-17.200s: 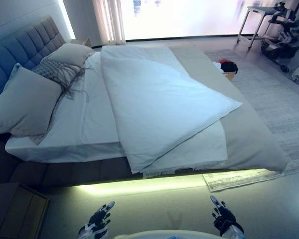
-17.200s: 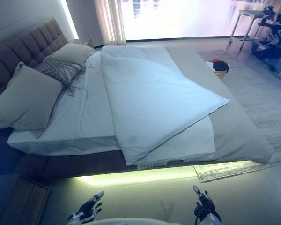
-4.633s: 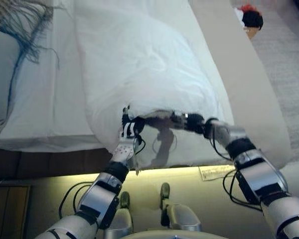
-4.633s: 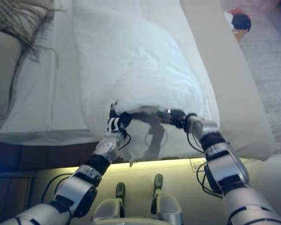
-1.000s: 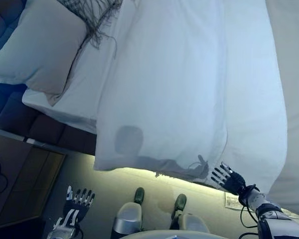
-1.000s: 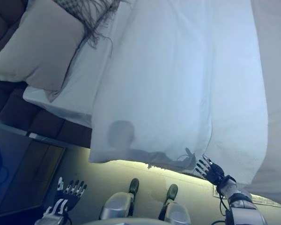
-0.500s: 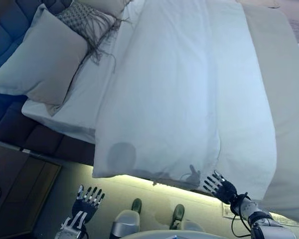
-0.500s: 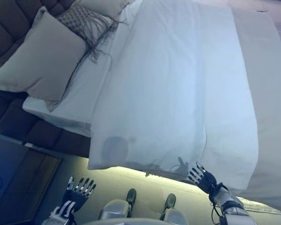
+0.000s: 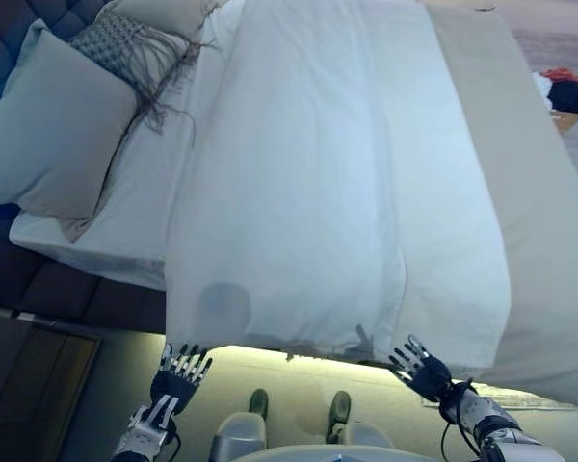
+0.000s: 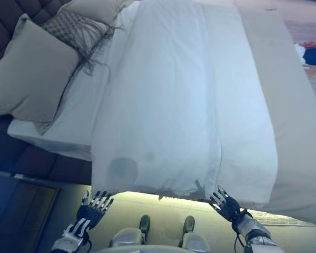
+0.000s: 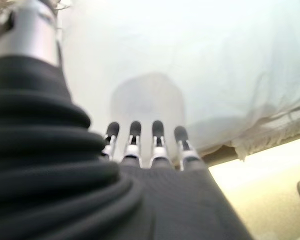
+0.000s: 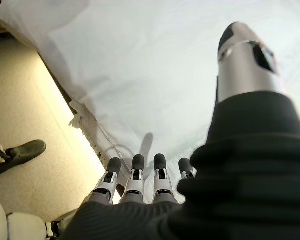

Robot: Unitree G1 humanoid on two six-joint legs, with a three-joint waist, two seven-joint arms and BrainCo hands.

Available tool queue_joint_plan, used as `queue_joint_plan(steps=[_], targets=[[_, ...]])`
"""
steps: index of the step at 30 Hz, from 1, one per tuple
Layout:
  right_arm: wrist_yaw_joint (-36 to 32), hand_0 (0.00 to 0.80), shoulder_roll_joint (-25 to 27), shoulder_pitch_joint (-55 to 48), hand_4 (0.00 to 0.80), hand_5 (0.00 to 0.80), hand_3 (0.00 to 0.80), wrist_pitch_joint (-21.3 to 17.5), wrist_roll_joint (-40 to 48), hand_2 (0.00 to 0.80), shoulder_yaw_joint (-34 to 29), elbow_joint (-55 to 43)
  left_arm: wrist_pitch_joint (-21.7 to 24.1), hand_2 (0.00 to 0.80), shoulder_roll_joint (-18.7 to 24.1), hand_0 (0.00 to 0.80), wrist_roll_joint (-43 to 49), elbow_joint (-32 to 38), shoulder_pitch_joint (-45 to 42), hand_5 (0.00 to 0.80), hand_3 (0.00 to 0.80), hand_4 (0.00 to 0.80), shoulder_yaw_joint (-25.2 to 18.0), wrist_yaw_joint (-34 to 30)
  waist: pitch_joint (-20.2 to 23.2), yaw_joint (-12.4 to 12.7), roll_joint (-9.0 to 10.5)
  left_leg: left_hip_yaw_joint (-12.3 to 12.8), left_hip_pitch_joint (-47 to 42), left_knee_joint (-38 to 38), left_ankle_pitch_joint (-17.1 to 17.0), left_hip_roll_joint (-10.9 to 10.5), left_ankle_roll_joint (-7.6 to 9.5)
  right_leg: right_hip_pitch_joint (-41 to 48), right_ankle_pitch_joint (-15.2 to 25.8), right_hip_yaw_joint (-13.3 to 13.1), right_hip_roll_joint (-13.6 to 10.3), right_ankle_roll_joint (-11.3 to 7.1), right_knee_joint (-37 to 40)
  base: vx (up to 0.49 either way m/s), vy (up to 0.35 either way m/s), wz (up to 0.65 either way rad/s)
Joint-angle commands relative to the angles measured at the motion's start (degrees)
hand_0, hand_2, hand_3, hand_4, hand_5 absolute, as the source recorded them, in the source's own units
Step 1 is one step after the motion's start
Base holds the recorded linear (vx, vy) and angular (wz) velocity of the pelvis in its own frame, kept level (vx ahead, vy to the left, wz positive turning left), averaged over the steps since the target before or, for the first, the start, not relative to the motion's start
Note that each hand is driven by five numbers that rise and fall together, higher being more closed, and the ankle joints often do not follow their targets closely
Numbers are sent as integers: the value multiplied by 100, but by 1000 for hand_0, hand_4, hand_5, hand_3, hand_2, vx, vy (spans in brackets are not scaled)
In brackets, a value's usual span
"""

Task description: Make the bed neatly

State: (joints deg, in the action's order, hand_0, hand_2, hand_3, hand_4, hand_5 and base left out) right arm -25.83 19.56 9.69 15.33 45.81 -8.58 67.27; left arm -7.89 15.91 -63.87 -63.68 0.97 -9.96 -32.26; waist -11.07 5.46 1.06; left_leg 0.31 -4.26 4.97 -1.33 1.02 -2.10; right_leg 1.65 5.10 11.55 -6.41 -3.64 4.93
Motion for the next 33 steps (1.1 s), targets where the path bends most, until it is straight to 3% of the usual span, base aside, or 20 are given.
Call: queue_joint_plan(steps=[1, 5, 9, 15, 18, 25, 28, 33], targets=[[-66, 0, -157, 231, 0, 0, 0, -189, 316, 0, -1, 219, 189, 0, -6, 0, 217, -637, 489, 0, 0, 0, 180, 442, 161, 79, 33, 27, 166, 3, 50, -19, 129, -99, 370, -214, -653, -605, -85, 3, -128, -3], [193, 0, -411, 265, 0, 0, 0, -256, 501, 0, 105, 392, 228, 0, -116, 0, 722, -1136, 631, 0, 0, 0, 322, 882, 321, 45, 92, 12, 118, 3, 53, -51, 123, -86, 451, -231, -629, -609, 7, 29, -131, -2], [319, 0, -755, 148, 0, 0, 0, -352, 375, 0, 316, 679, 452, 0, -366, 0, 1521, -1547, 682, 0, 0, 0, 688, 1194, 521, -18, 128, 159, 5, 3, 51, -15, 115, 10, 442, -258, -579, -569, 7, 74, -130, -2], [461, 0, -904, -12, 0, 0, 0, -599, -401, 0, 735, 913, 754, 0, -594, 0, 3208, -1823, 693, 0, 0, 0, 1487, 1511, 724, -197, 181, 335, -140, 3, 66, 32, 99, 156, 365, -369, -420, -450, 7, 69, -133, -6], [526, 0, -871, -80, 0, 0, 0, -800, -743, 0, 983, 947, 765, 0, -546, 0, 3535, -1795, 730, 0, 0, 0, 1722, 1637, 776, -306, 169, 373, -188, 3, 66, 50, 82, 185, 335, -460, -336, -404, 7, 52, -86, -17], [1085, 0, -805, -289, 0, 0, 0, -888, -939, 0, 988, 1162, 841, 0, -460, 0, 3531, -1631, 753, 0, 0, 0, 1711, 1728, 859, -536, 40, 462, -317, 3, 101, 81, 57, 251, 257, -658, -221, -338, 7, 47, -14, -20], [1344, 0, -754, -370, 0, 0, 0, -912, -656, 0, 771, 1355, 933, 0, -468, 0, 3475, -1552, 743, 0, 0, 0, 1676, 1647, 868, -625, -57, 499, -381, 3, 134, 83, 60, 297, 207, -717, -191, -311, 7, 49, 38, -19], [1431, 0, -620, -403, 0, 0, 0, -943, -898, 0, 550, 1474, 954, 0, -485, 0, 3354, -1426, 686, 0, 0, 0, 1684, 1577, 862, -673, -182, 501, -456, 3, 178, 59, 66, 380, 148, -730, -177, -293, 7, 42, 44, -5]])
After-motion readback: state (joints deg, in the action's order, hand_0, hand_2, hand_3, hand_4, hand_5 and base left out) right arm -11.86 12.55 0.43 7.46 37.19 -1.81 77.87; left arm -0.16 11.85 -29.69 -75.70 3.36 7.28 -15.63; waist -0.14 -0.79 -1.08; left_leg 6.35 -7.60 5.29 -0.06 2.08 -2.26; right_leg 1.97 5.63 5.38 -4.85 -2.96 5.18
